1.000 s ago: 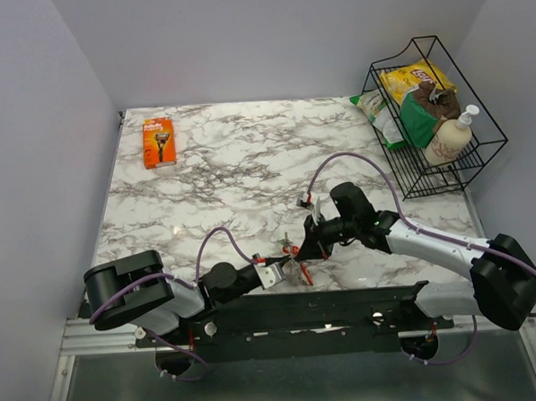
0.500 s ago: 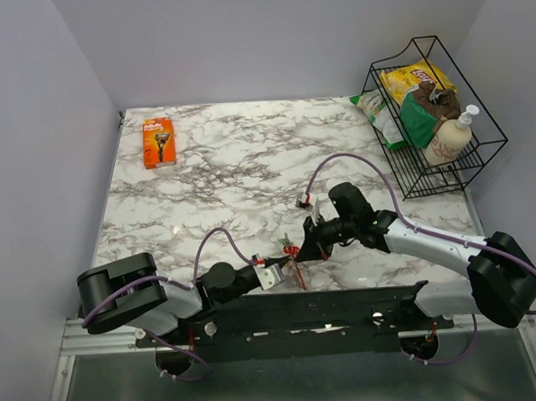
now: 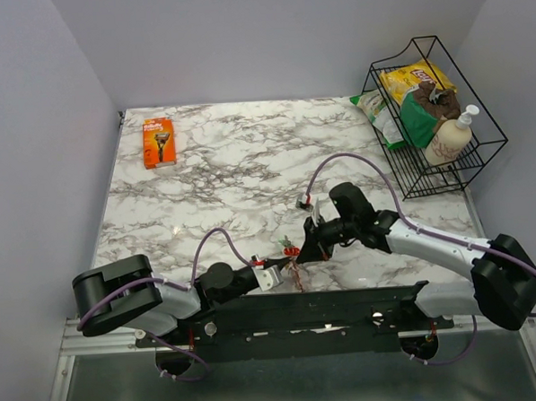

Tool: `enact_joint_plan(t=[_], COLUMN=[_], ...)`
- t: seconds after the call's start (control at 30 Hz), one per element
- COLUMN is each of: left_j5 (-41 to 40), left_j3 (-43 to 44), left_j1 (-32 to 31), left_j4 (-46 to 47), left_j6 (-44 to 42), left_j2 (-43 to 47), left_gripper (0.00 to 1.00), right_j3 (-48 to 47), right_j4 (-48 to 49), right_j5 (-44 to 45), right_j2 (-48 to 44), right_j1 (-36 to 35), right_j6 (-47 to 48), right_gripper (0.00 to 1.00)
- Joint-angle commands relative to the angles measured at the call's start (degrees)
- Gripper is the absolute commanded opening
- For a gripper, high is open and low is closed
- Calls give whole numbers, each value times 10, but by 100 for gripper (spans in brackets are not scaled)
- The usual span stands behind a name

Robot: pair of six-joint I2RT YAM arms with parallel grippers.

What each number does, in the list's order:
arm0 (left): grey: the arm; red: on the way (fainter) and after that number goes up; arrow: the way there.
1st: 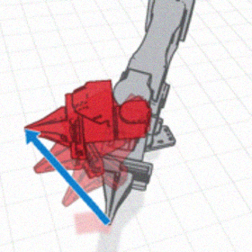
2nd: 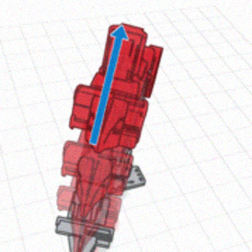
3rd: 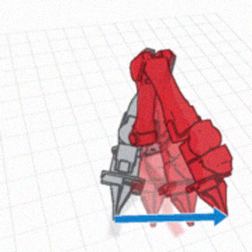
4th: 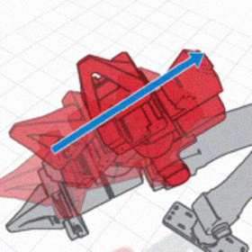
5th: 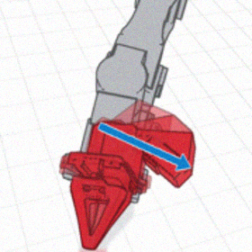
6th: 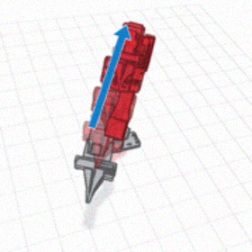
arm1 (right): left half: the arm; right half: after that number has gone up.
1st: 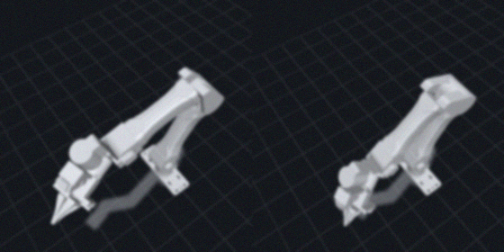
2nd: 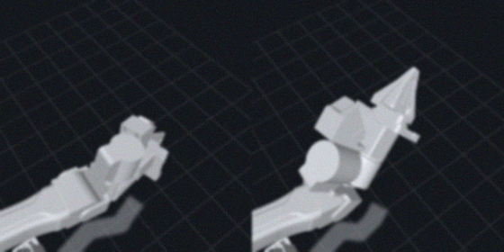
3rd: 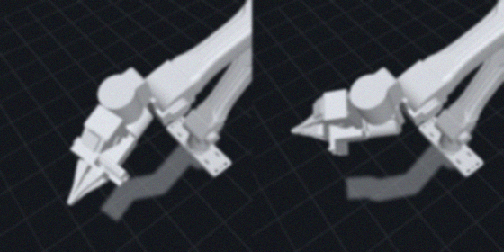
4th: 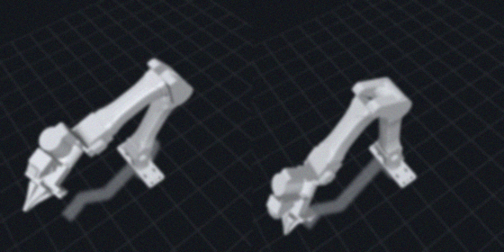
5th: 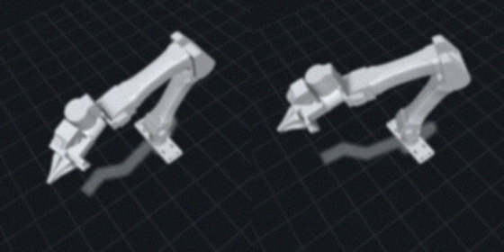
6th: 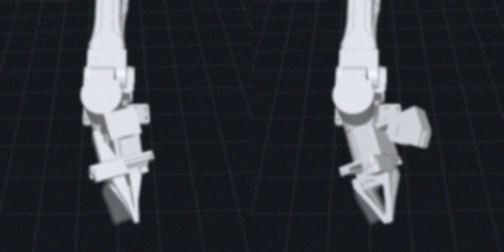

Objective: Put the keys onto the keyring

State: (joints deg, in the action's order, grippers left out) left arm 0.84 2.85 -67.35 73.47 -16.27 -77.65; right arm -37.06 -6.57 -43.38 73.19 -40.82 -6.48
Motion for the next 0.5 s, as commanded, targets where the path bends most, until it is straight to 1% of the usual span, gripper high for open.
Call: enact_joint_plan(t=[0.0,0.17,0.4,0.47], left_j5=[24,30,25,22], left_j3=[-125,-126,-131,-131], left_j1=[-4,-4,-4,-4], left_j4=[208,201,196,173], left_j6=[-2,-1,-2,-1], left_j2=[14,21,48,61], left_gripper=[0,0,0,0], right_j3=[-2,1,3,4], right_j4=[11,18,17,16], right_j5=[1,0,1,4], right_j2=[-42,-61,-31,-37], right_j1=[-3,-2,-3,-3], right_j6=[10,9,9,9], right_gripper=[1,1,1,1])
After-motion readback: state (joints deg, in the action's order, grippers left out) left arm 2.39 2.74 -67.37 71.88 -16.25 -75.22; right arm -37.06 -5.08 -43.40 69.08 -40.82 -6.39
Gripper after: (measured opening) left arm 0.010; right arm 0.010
